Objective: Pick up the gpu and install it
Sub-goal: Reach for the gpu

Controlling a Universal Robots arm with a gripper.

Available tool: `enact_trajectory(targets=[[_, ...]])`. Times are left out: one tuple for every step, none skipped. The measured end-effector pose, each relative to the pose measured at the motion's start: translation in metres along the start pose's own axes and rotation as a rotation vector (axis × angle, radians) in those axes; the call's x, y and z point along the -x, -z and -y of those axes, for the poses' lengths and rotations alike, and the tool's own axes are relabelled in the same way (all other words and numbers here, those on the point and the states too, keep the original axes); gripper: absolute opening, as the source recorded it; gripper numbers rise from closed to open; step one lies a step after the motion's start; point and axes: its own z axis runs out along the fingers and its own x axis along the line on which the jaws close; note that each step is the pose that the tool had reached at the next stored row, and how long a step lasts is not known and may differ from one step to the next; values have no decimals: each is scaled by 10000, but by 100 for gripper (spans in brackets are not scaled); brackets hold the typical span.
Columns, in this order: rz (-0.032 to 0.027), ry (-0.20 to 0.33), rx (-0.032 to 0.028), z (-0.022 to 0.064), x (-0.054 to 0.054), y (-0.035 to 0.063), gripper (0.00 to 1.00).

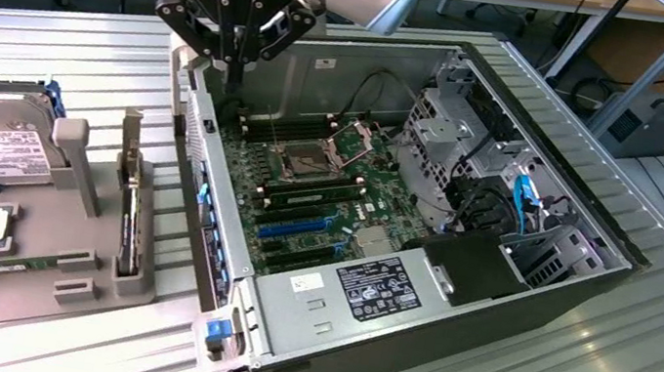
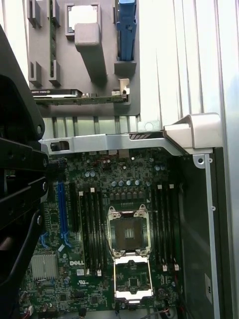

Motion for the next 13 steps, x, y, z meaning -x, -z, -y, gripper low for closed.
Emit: enact_trajectory(targets=[[0,0,-1,0,-2,0,11],[0,0,0,0,-5,0,11],[0,0,0,1,-7,0,11],[0,0,0,1,-10,1,11],[0,0,0,1,-14,1,11],[-1,0,0,1,-17,1,11],[-1,0,-1,2,-20,1,11],[-1,0,-1,2,-23,1,11],[-1,0,-1,2,-27,1,11],[-1,0,-1,2,-31,1,11],[-1,0,-1,3,-35,1,11],[-1,0,0,3,-38,1,11],[-1,0,-1,3,-41,2,11]])
